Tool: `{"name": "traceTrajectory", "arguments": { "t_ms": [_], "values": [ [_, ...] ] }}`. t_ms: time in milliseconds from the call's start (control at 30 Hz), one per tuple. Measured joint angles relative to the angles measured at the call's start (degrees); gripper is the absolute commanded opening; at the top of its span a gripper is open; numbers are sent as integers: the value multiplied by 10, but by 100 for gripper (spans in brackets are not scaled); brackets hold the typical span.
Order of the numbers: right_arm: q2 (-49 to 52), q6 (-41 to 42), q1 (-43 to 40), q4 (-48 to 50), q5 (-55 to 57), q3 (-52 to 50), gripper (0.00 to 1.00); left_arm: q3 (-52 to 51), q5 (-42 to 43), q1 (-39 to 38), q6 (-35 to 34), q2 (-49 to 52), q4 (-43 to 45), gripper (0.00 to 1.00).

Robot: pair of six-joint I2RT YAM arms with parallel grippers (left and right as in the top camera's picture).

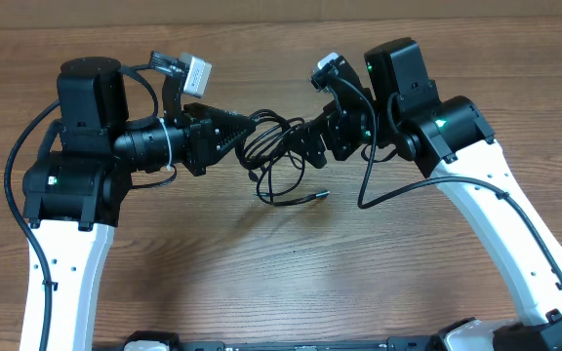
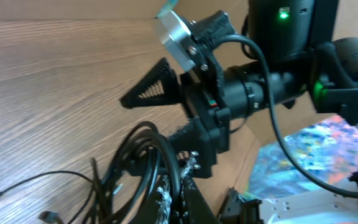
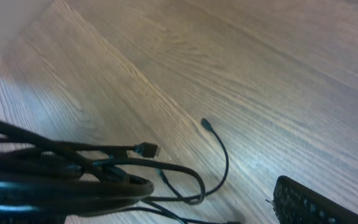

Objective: Untangle cables

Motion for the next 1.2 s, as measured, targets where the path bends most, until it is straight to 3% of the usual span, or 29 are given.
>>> {"name": "traceTrajectory", "arguments": {
  "t_ms": [533,833,1200],
  "values": [
    [0,56,0,41,-5,0,100,0,13,0,-9,0,13,4],
    [0,117,0,130,-59,0,100,0,20,1,-69,0,57,4],
    [0,259,0,132,139,0,100,0,106,1,-85,0,106,4]
  ]
}}
